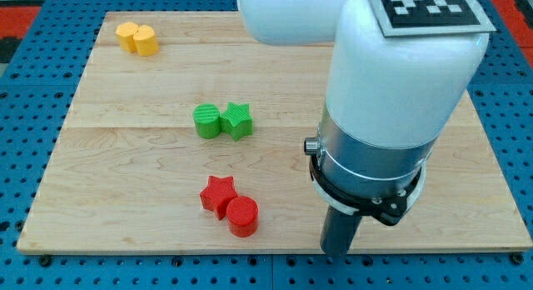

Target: Move your arm towards blue cube

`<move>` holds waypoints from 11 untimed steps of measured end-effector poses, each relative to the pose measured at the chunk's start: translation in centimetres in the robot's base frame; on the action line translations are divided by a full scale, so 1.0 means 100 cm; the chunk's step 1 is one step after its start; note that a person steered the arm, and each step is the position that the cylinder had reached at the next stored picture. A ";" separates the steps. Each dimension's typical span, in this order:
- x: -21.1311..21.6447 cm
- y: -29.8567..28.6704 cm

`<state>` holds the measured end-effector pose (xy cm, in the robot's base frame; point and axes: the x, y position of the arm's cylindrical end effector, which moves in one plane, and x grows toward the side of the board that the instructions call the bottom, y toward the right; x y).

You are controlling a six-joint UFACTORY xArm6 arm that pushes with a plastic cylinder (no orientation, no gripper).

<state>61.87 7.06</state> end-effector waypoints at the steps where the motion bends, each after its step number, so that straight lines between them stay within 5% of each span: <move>1: 0.000 0.000; 11: 0.000 -0.013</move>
<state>61.87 5.76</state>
